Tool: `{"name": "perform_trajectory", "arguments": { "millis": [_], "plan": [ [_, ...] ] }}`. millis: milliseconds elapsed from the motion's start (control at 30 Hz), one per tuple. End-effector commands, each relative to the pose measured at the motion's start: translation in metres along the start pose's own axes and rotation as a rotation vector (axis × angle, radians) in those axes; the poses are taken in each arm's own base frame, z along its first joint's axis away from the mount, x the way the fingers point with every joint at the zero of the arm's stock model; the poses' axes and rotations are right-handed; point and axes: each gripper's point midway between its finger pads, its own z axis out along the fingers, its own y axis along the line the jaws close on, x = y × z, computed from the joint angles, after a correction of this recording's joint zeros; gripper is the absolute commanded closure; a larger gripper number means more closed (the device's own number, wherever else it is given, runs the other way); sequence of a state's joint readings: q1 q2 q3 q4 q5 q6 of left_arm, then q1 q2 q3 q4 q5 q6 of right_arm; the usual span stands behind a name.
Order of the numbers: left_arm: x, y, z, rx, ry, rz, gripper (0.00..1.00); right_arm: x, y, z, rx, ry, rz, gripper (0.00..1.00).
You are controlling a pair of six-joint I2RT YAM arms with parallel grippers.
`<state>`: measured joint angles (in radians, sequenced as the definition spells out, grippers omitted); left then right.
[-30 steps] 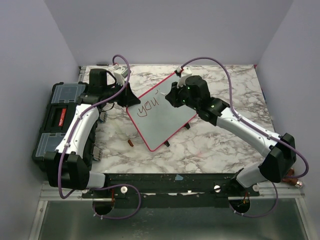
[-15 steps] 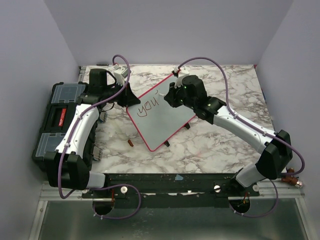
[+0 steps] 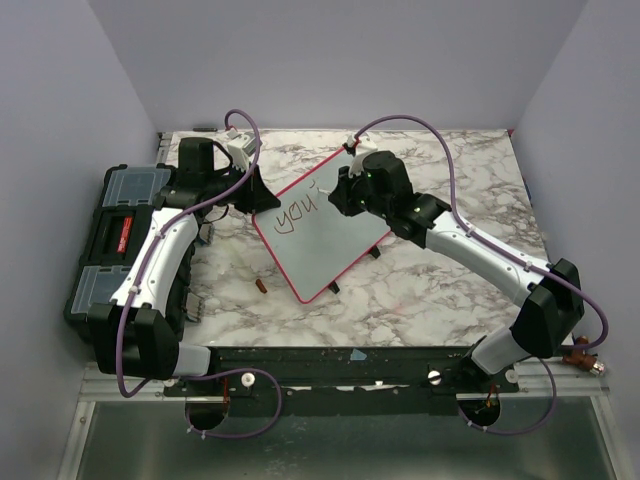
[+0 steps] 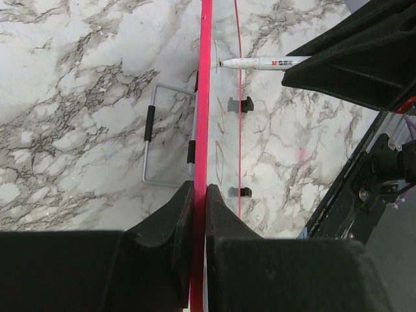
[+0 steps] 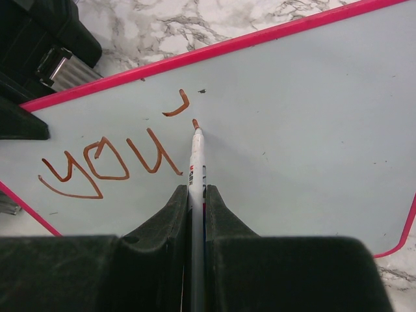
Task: Write a sentence on the whiteboard
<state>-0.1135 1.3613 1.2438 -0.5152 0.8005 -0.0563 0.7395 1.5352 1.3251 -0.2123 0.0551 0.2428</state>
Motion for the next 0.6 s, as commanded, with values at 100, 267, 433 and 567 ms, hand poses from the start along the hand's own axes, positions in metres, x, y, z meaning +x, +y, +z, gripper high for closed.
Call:
{"name": "perform_trajectory", "arguments": {
  "millis": [100,267,433,567],
  "plan": [
    [-0.026,0.0,-0.009,-0.032,-0.086,0.127,1.0,0.018,-0.005,-0.002,0.019,0.049,0.008,0.99],
    [-0.026,0.001,-0.009,-0.036,-0.085,0.127,1.0,0.029,-0.007,-0.003,0.022,0.071,0.014,0.99],
    [-0.026,0.002,-0.009,-0.038,-0.084,0.128,1.0,0.037,-0.008,-0.003,0.021,0.088,0.021,0.99],
    [-0.026,0.001,-0.01,-0.039,-0.085,0.128,1.0,0.046,-0.007,-0.003,0.015,0.108,0.028,0.99]
  ]
}}
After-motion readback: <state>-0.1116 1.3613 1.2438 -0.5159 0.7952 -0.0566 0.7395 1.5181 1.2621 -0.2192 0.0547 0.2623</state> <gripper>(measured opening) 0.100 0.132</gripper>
